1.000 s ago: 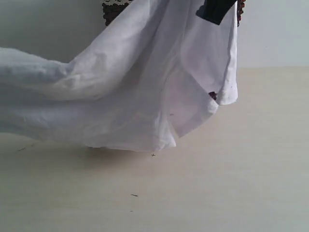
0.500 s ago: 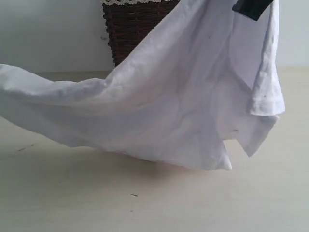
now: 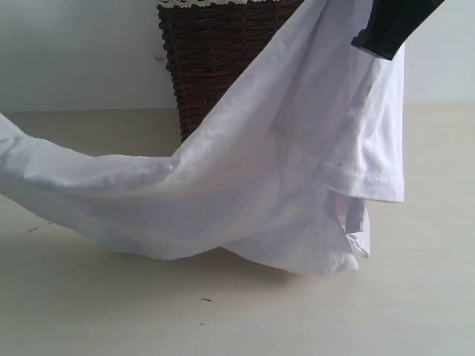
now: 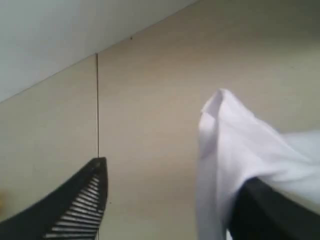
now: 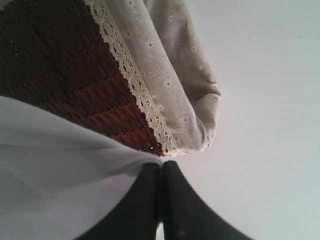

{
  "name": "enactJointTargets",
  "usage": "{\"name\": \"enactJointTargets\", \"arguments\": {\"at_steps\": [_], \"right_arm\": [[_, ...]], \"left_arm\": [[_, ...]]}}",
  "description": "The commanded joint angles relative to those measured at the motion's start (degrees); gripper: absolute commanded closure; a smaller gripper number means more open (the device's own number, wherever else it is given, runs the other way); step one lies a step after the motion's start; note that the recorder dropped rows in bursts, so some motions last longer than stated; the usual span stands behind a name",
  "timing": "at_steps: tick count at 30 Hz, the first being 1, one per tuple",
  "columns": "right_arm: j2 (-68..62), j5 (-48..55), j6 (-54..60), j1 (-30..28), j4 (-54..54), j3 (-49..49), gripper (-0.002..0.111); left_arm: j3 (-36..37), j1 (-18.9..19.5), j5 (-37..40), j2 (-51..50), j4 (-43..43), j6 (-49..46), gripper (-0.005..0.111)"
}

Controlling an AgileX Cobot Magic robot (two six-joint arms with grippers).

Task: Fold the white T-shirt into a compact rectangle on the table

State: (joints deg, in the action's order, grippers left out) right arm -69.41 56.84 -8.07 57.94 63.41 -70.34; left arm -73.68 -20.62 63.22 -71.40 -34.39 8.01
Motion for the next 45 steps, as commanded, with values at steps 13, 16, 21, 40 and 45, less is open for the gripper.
{"name": "enactJointTargets", "arguments": {"at_steps": [13,16,21,40,45], "right_arm": [[1.57,-4.82,18.15,0.04,-19.31,-0.4,0.108],[1.93,-4.47,30.32,0.04,-31.68,-0.4,0.108],[1.93,-0.3,36.39,0.04,-39.54,-0.4,0.108],[-0.47,11.02,60.16,0.04,-84.42,7.52,0.108],[-3.24,12.98,55.71,0.04,-86.11,10.94,0.091]], "left_arm": [[0.19,0.02,-6.13,9.01,-0.44,8.07,0.051],[0.19,0.02,-3.75,8.67,-0.31,9.08,0.038],[0.19,0.02,0.01,6.55,2.29,10.14,0.03],[0.19,0.02,-1.14,7.65,10.32,6.11,0.03],[0.19,0.02,-1.91,6.79,19.21,-0.22,0.03]]}}
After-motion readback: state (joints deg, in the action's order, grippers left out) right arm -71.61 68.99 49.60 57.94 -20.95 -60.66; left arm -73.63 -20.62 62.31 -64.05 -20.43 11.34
